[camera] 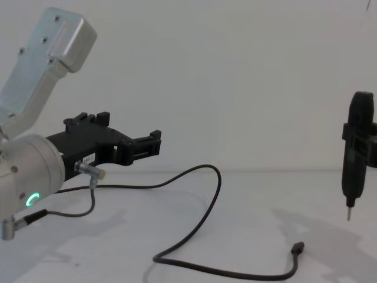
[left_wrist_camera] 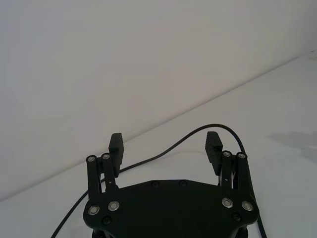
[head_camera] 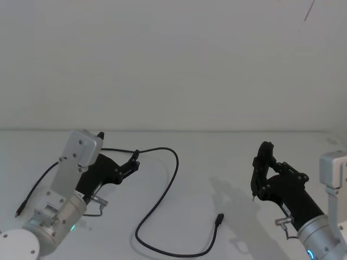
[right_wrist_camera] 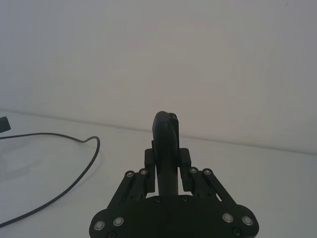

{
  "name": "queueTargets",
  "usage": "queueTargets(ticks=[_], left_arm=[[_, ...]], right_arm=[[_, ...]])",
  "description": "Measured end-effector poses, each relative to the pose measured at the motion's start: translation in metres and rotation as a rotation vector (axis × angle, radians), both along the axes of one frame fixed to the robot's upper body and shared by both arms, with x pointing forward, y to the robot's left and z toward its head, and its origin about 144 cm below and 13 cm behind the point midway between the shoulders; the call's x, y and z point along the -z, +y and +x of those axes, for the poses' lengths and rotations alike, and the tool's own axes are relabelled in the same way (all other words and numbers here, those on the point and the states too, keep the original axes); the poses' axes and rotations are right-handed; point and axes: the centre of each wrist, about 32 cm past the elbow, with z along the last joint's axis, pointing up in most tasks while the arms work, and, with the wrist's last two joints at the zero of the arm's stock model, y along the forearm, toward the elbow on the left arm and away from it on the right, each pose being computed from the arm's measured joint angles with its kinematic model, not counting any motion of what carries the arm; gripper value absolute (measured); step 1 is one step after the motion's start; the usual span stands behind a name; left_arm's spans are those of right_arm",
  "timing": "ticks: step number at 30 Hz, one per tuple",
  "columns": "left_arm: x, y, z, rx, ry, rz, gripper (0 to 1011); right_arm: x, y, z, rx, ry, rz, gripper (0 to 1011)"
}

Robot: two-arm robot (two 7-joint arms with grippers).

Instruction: Pick up the data cable with the one hand.

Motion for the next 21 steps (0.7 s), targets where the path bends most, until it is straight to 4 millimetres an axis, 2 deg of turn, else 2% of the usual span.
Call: queueTargets(ticks=[11, 21], left_arm=[[0.000, 0.002, -0.001, 0.015, 0.002, 0.006, 1001], [-0.004, 0.010, -0.004, 0.114, 0.012, 0.027, 1001]], right_arm=[[0.000, 0.000, 0.000, 0.000, 0.000, 0.000, 283], [0.000, 0.000, 0.000, 0.000, 0.000, 0.000, 283]])
